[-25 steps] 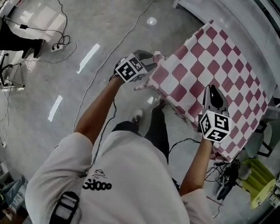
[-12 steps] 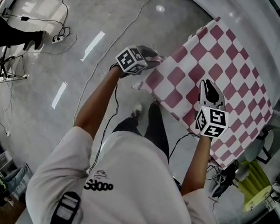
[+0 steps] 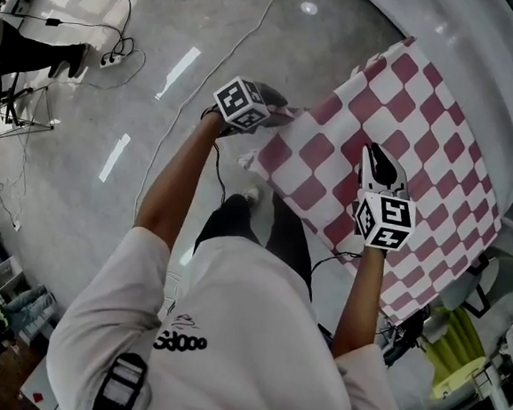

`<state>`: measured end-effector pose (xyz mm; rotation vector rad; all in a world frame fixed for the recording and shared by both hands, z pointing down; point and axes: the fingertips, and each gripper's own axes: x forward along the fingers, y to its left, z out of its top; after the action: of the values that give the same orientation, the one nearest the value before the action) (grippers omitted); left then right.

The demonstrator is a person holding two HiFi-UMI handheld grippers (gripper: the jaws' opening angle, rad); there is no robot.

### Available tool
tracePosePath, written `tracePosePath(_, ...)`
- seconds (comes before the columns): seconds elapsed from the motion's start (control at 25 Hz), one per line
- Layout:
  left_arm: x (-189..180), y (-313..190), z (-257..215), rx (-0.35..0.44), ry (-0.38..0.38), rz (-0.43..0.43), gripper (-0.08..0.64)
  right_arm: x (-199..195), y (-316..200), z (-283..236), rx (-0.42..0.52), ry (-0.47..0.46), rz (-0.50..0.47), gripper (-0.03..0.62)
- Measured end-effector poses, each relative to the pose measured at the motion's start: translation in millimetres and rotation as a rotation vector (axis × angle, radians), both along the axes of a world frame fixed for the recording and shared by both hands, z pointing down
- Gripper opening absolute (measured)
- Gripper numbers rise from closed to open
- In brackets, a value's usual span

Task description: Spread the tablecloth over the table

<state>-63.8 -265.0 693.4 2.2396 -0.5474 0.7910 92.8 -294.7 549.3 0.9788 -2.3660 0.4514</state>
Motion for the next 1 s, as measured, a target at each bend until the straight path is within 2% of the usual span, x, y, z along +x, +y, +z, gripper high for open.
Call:
tracePosePath(0.12, -4, 4, 6, 0.013, -0.048, 0.132, 0.207, -4, -5, 9, -0.024, -0.003, -0.016, 0.074)
tracePosePath(0.36, -8, 13, 23, 0.034, -0.071, 0.361, 0.255, -22, -12, 22, -0.049, 0.008, 0.012, 0.074)
tracePosePath(0.52, 4, 24, 33, 0.109, -0.055, 0.549, 0.299, -30, -10, 28, -0.055, 0.032, 0.075, 0.074)
tracePosePath(0.64, 7, 34, 40, 0.110, -0.038, 0.700, 0.324, -39, -8, 35, -0.065, 0.040, 0.129, 0.074)
tracePosePath(0.76, 6, 37, 48, 0.096, -0.049, 0.776, 0.324, -47, -7, 41, -0.081, 0.038, 0.165, 0.074)
tracePosePath(0.8, 7, 36, 52, 0.095, -0.053, 0.787, 0.319, -49, -6, 44, -0.087, 0.038, 0.174, 0.074)
tracePosePath(0.92, 11, 34, 54, 0.103, -0.033, 0.801, 0.189, -51, -4, 48, -0.100, 0.044, 0.197, 0.074)
tracePosePath(1.0, 11, 34, 55, 0.097, -0.017, 0.798, 0.143, -53, -5, 48, -0.104, 0.042, 0.213, 0.074)
